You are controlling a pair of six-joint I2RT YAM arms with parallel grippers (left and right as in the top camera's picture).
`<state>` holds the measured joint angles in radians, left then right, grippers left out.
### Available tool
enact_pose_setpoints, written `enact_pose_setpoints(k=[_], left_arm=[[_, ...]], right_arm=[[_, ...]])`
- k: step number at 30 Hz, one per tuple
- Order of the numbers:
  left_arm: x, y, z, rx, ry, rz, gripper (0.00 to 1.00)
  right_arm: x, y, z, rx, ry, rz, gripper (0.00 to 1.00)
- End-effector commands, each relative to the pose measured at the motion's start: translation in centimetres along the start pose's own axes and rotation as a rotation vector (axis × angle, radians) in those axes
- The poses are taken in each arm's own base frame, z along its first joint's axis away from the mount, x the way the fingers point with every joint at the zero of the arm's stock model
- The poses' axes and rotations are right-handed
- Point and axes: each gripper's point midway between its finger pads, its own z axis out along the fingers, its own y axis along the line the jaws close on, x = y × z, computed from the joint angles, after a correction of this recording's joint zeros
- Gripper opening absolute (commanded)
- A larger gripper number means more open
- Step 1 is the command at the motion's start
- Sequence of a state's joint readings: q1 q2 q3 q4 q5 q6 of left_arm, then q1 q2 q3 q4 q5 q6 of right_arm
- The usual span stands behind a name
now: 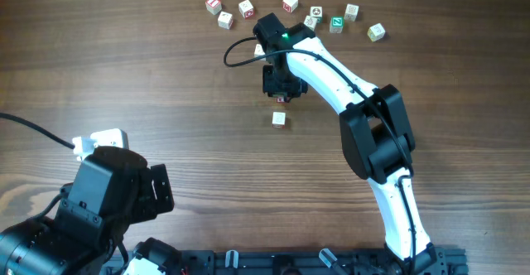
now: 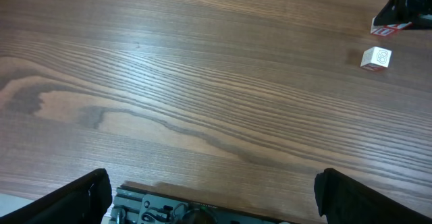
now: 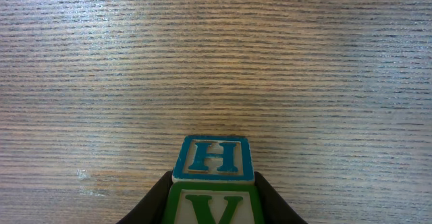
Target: Form a tower
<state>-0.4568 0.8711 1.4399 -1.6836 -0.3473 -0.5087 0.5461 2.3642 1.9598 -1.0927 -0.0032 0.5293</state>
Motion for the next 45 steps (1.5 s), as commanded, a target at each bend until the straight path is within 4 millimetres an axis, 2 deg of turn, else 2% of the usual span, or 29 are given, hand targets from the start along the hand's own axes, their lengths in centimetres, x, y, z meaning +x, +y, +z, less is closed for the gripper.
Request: enact_pose_setpoints(k=[1,3,5,7,10,11,13,16,23,33,40,41,42,44,45], left_arm=[[-0.2,0.3,0.0,-0.016,-0.011,0.01,1.0],[-0.2,0.3,0.0,-0.016,-0.011,0.01,1.0],[-0.2,0.3,0.0,-0.016,-0.011,0.01,1.0],[-0.2,0.3,0.0,-0.016,-0.011,0.01,1.0],[-0.2,0.3,0.0,-0.016,-0.011,0.01,1.0],[-0.2,0.3,0.0,-0.016,-0.011,0.01,1.0],[-0.2,0.3,0.0,-0.016,-0.011,0.01,1.0],[-0.2,0.3,0.0,-0.016,-0.011,0.01,1.0],[-0.2,0.3,0.0,-0.016,-0.011,0.01,1.0],[-0.2,0.3,0.0,-0.016,-0.011,0.01,1.0],[-0.2,0.3,0.0,-0.016,-0.011,0.01,1.0],[-0.2,0.3,0.0,-0.016,-0.011,0.01,1.0],[-0.2,0.3,0.0,-0.016,-0.011,0.01,1.0],[-0.2,0.3,0.0,-0.016,-0.011,0.01,1.0],[-0.2,0.3,0.0,-0.016,-0.011,0.01,1.0]], right_arm=[[1.0,0.2,1.8,-0.004,0.058,-0.035,0.43],[1.0,0.2,1.8,-0.004,0.058,-0.037,0.51],[0.9,0.2,1.7,-0.006,0.054,-0.061,0.64],[0.8,0.3,1.6,-0.009,0.051,-0.055,0.65],[0.9,0.3,1.6,-0.007,0.054,-0.03,0.64],[1.0,0.2,1.6,-0.005,0.057,-0.022,0.61],[1.1,0.3,1.5,-0.009,0.062,-0.005,0.46],[1.0,0.5,1.5,-0.015,0.061,-0.008,0.36],[1.0,1.0,1.6,-0.022,0.05,-0.017,0.32],[0.7,0.9,1.6,-0.014,0.035,-0.059,0.35],[0.9,0.8,1.5,-0.009,0.043,-0.073,0.73],[1.0,0.7,1.0,-0.005,0.05,-0.074,0.84],[0.7,0.9,0.1,-0.01,0.043,-0.087,0.99],[-0.2,1.3,-2.7,-0.024,0.0,-0.095,0.99],[-1.0,1.8,-5.7,-0.051,-0.048,-0.091,0.99]])
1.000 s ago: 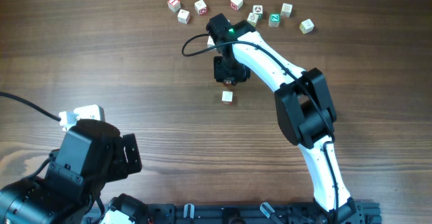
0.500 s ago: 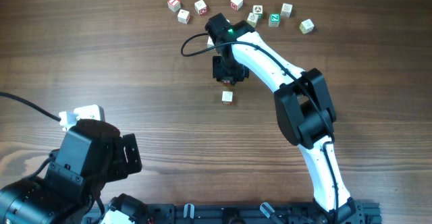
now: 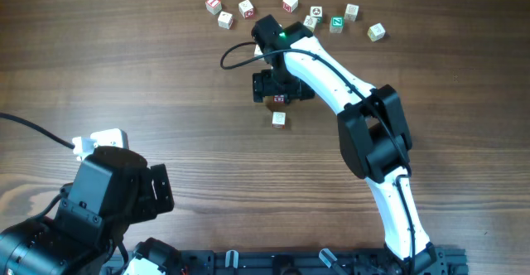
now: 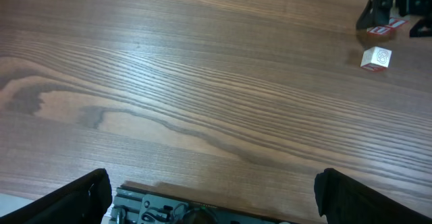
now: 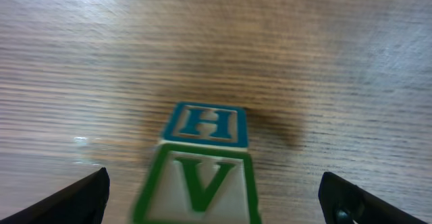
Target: Form a tower
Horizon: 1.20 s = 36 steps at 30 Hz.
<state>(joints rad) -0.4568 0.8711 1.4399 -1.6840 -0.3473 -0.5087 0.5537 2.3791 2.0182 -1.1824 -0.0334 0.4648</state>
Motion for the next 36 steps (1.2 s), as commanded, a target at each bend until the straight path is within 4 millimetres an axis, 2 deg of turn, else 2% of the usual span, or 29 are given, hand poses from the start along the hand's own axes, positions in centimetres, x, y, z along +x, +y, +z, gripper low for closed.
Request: enact_pose_setpoints(k=[1,2,4,7,9,12,15,19,23,27,28,33,36], left_arm=[[-0.2,0.3,0.0,-0.015,-0.011,0.01,1.0],[-0.2,0.3,0.0,-0.015,-0.011,0.01,1.0],[-0.2,0.3,0.0,-0.015,-0.011,0.01,1.0],[-0.2,0.3,0.0,-0.015,-0.011,0.01,1.0],[-0.2,0.3,0.0,-0.015,-0.011,0.01,1.0],[-0.2,0.3,0.0,-0.015,-0.011,0.01,1.0],[-0.2,0.3,0.0,-0.015,-0.011,0.01,1.0],[-0.2,0.3,0.0,-0.015,-0.011,0.01,1.0],[-0.2,0.3,0.0,-0.015,-0.011,0.01,1.0],[-0.2,0.3,0.0,-0.015,-0.011,0.01,1.0],[-0.2,0.3,0.0,-0.015,-0.011,0.01,1.0],[-0.2,0.3,0.0,-0.015,-0.011,0.01,1.0],[-0.2,0.3,0.0,-0.015,-0.011,0.01,1.0]], right_arm=[[-2.0,1.4,-7.0,-0.058,-0.134,0.005,0.99],[-1.4,1.2,-9.5,-0.073,-0.152,0.069,1.0],[0.6,-0.1,-12.3,-0.049,-0.132,0.198,1.0],[3.5,-1.8,-13.2,0.055,-0.079,0.309,0.99],[5.1,-1.6,-12.7,0.132,-0.063,0.296,1.0],[6.1,1.0,-10.0,0.145,-0.082,0.227,1.0],[6.9,1.2,-6.9,0.159,-0.063,0.242,1.0],[6.7,1.0,-2.1,0.141,-0.081,0.196,0.99],[5.6,1.6,-0.2,0.086,-0.121,0.121,1.0],[6.8,1.1,2.0,0.042,-0.059,0.139,0.98],[7.2,0.9,2.3,0.05,-0.049,0.139,0.95],[6.9,1.1,2.4,0.04,-0.061,0.139,0.59],[6.6,1.2,2.3,0.032,-0.072,0.138,0.44]])
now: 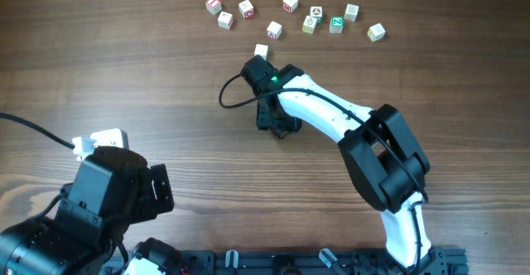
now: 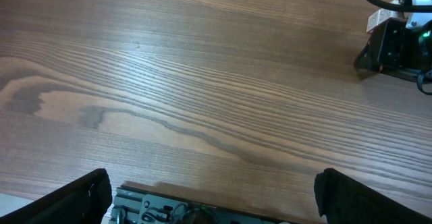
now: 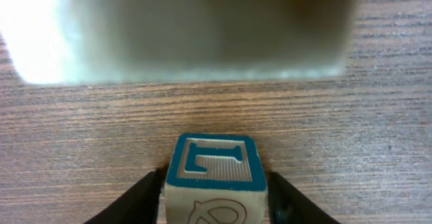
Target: Form a tower
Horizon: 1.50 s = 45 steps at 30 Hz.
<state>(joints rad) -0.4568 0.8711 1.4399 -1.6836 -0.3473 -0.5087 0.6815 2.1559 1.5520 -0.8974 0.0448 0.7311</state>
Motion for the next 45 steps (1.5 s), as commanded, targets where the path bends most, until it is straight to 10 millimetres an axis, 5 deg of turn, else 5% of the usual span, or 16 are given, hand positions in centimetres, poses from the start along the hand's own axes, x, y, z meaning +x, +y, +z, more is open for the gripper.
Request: enact_pose_setpoints(k=[1,8,16,19,25,30,35,41,45], left_arm=[[-0.2,0.3,0.0,-0.016,-0.011,0.01,1.0],[-0.2,0.3,0.0,-0.016,-0.011,0.01,1.0],[-0.2,0.3,0.0,-0.016,-0.011,0.01,1.0],[-0.2,0.3,0.0,-0.016,-0.011,0.01,1.0],[-0.2,0.3,0.0,-0.016,-0.011,0.01,1.0],[-0.2,0.3,0.0,-0.016,-0.011,0.01,1.0],[-0.2,0.3,0.0,-0.016,-0.011,0.01,1.0],[-0.2,0.3,0.0,-0.016,-0.011,0.01,1.0],[-0.2,0.3,0.0,-0.016,-0.011,0.01,1.0]], right_arm=[[0.1,0.1,0.2,-0.006,0.001,0.0,0.35],[0.5,0.3,-1.7,0.0,0.049,-0.002,0.15],[-1.5,1.5,-9.7,-0.142,-0.015,-0.046,0.18],[-2.2,1.9,-10.0,-0.232,0.009,-0.088,0.2],[-6.2,-0.4,-10.5,-0.29,-0.05,-0.039,0.18],[-8.0,0.5,-10.9,-0.323,-0.126,-0.053,0.19],[-8.5,0.2,-9.3,-0.273,-0.117,-0.052,0.16],[-10.5,-0.5,-14.6,-0.211,-0.2,-0.067,0.18],[-10.1,-0.8,-13.8,-0.184,-0.169,-0.067,0.18]])
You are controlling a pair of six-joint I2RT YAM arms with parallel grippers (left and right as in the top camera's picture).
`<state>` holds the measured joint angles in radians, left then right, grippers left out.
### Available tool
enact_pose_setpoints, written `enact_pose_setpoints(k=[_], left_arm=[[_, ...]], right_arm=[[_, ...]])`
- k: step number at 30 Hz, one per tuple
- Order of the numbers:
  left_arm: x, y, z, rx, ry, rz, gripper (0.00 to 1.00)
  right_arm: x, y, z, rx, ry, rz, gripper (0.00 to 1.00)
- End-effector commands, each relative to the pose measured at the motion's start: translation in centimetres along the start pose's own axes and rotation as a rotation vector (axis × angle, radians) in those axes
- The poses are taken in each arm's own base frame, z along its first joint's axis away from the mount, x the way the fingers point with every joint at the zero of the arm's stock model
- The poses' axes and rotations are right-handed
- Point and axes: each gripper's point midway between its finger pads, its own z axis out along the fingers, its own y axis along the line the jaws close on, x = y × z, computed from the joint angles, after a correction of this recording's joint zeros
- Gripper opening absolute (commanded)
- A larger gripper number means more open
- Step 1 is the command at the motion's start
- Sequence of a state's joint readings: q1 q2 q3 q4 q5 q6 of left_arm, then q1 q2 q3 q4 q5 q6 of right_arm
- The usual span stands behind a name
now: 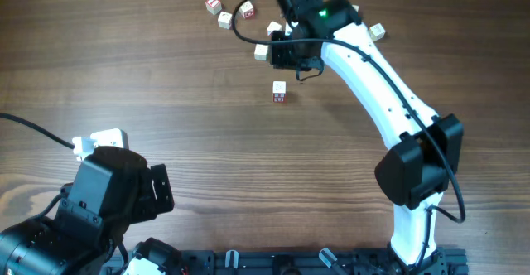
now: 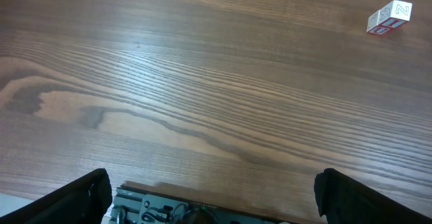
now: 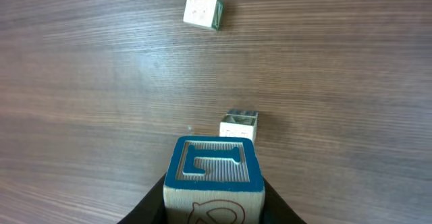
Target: Form a tower
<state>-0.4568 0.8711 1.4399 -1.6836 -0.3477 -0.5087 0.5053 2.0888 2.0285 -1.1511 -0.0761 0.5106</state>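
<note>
My right gripper is shut on a cube with a blue letter on top and a red outline on its front. In the overhead view that gripper hangs raised near the back row of cubes. A short stack of two cubes stands alone on the table; the left wrist view shows it as a white cube on a red-marked one. Below the held cube lies a pale cube; whether that is the stack, I cannot tell. My left gripper is open and far off at the near left.
Loose letter cubes lie along the far edge: a red one, white ones, and one at the right. Another cube shows far in the right wrist view. The left arm's bulk fills the near-left corner.
My right gripper, then low on the table and shut on the blue-lettered cube, is now raised toward the back with that cube in it. The stack of two now stands uncovered.
First my right gripper held a green V cube on the table beside the blue H cube, with a lone cube nearby. Then it stood open round those two cubes. Then it was shut on the lone blue-lettered cube, which it now holds up off the table.
</note>
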Motion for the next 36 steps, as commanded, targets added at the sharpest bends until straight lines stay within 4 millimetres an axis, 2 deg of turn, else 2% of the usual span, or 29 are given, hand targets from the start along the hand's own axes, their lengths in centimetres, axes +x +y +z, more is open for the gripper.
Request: enact_pose_setpoints(k=[1,4,7,13,17,33,36], left_arm=[[-0.1,0.3,0.0,-0.015,-0.011,0.01,1.0],[-0.1,0.3,0.0,-0.015,-0.011,0.01,1.0],[-0.1,0.3,0.0,-0.015,-0.011,0.01,1.0],[-0.1,0.3,0.0,-0.015,-0.011,0.01,1.0],[-0.1,0.3,0.0,-0.015,-0.011,0.01,1.0],[-0.1,0.3,0.0,-0.015,-0.011,0.01,1.0],[-0.1,0.3,0.0,-0.015,-0.011,0.01,1.0]], right_arm=[[1.1,-1.1,2.5,0.07,0.07,-0.021,0.16],[3.4,-1.9,5.1,0.123,0.177,-0.041,0.13],[4.6,-1.6,6.2,0.127,0.224,-0.055,0.14],[4.6,-1.2,6.8,0.121,0.222,-0.091,0.17],[5.1,-1.7,8.5,0.138,0.252,-0.086,0.15],[4.6,-1.4,8.9,0.128,0.232,-0.086,0.16],[4.8,-1.5,8.9,0.132,0.238,-0.086,0.19]])
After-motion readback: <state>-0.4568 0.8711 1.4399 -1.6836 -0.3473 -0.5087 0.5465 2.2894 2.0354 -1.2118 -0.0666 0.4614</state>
